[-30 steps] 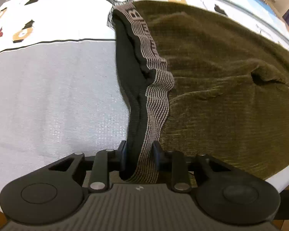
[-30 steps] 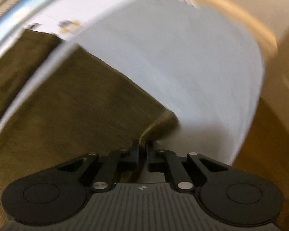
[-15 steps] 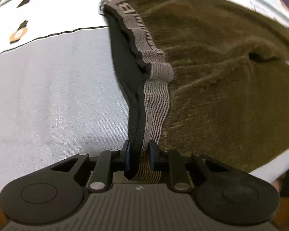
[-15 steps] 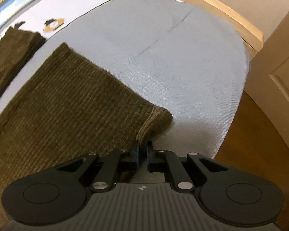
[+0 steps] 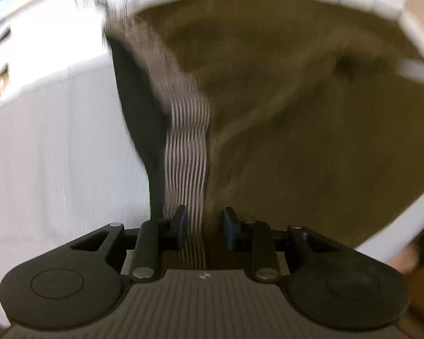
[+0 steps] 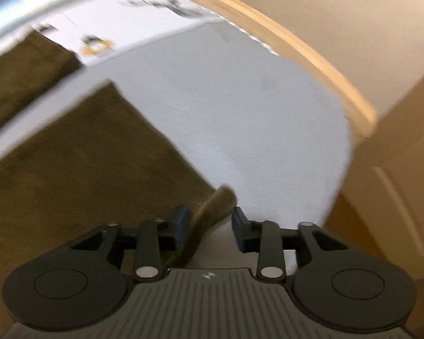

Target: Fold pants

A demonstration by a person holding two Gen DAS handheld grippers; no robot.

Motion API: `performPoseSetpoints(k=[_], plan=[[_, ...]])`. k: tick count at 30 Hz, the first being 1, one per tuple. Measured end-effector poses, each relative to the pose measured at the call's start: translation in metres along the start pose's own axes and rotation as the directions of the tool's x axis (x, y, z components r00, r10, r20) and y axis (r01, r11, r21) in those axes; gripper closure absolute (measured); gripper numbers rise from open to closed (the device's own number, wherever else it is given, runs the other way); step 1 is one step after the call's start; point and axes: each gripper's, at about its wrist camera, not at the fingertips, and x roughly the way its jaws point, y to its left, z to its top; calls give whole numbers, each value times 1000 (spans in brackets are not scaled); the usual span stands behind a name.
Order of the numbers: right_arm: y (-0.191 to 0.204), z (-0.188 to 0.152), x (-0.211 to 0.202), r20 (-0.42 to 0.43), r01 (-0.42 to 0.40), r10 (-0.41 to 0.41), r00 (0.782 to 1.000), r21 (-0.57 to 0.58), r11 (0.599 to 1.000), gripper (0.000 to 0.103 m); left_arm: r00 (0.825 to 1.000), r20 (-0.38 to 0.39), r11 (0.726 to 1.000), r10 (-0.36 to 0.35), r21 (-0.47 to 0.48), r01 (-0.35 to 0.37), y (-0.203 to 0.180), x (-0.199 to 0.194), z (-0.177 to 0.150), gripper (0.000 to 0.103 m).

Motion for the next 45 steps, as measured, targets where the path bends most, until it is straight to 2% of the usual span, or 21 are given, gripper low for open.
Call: performPoseSetpoints(k=[1,2,4,5,7,9,12,14,16,19,22,25,27,29,31,33,34,43,45], plan=[[-4,0,3,-25,42,-42,999,14,999,62,1000,10,1000,6,23,-6,-3,-2,2,73],[-9,0,5,-47,71,-69,997,48,996,62,1000,14,1000,-2,-5,2,-1,-5,5,73],[-20,1,1,-50,73,-67,997,129,989,62,998,56,997,-6,-80,11,5,-15,11,71],[-22,3,-4,-29,51,-47,998,164,985,62,996,91,996,-1,-86,9,7,-23,10,70],[-22,7,-21,51,-27,17,999,207,978,62,989,146,993,16,-120,2,11,-32,17,60],[-14,10,-41,140,-114,87,986,196,974,60,982,185,985,38,-173,-6,13,-36,27,59],[13,15,-66,235,-235,209,949,87,968,54,972,222,977,73,-214,-25,12,-43,38,58],[27,15,-78,263,-302,289,920,7,953,52,962,259,974,88,-227,-28,8,-48,48,54],[52,13,-93,273,-356,369,888,-98,929,52,950,302,973,76,-230,-5,1,-54,56,38],[87,9,-115,308,-349,414,856,-247,904,52,932,358,979,60,-202,14,-9,-65,64,29],[116,10,-135,335,-342,457,824,-350,872,52,914,402,985,54,-172,18,-20,-65,75,29],[143,12,-154,331,-378,511,793,-389,840,52,903,424,989,64,-151,1,-29,-61,84,29],[159,11,-171,333,-403,539,774,-399,824,52,902,425,992,79,-124,-29,-37,-57,93,33],[179,9,-184,335,-422,562,757,-405,811,52,906,416,993,71,-113,-26,-39,-53,100,50],[194,10,-194,333,-444,582,742,-406,798,52,919,392,991,46,-135,8,-36,-47,110,76],[208,10,-203,324,-468,600,731,-401,787,52,926,377,986,27,-164,38,-31,-43,116,84],[214,10,-207,319,-481,609,727,-397,782,53,927,375,984,22,-174,48,-30,-42,120,86],[262,11,-229,278,-563,665,693,-368,740,53,921,389,966,14,-244,89,-12,-31,152,86],[268,11,-232,275,-568,666,694,-360,740,53,916,401,961,15,-260,98,-3,-29,158,86]])
